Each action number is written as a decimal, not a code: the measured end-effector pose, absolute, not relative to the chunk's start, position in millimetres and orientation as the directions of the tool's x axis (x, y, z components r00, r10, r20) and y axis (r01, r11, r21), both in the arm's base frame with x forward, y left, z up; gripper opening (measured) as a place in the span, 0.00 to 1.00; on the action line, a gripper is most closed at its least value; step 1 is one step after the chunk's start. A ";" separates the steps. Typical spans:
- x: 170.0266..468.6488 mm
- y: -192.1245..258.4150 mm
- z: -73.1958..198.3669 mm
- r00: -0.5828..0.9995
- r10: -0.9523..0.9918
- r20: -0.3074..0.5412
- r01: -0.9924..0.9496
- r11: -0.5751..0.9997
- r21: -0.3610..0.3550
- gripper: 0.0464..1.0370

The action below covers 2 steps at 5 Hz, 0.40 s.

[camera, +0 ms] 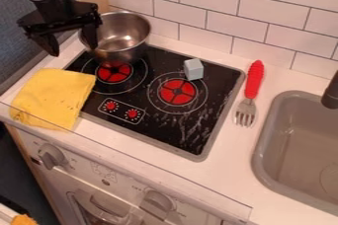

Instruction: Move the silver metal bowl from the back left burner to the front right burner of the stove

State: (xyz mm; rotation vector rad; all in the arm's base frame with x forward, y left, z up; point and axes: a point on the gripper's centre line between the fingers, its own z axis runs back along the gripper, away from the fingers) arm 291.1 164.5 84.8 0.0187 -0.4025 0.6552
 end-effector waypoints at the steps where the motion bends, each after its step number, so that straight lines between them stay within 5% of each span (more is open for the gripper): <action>1: 289.3 162.4 74.4 0.733 0.591 0.336 -0.594 0.797 -0.106 0.96; 2: 306.7 153.2 80.3 0.786 0.519 0.336 -0.518 0.850 -0.099 0.96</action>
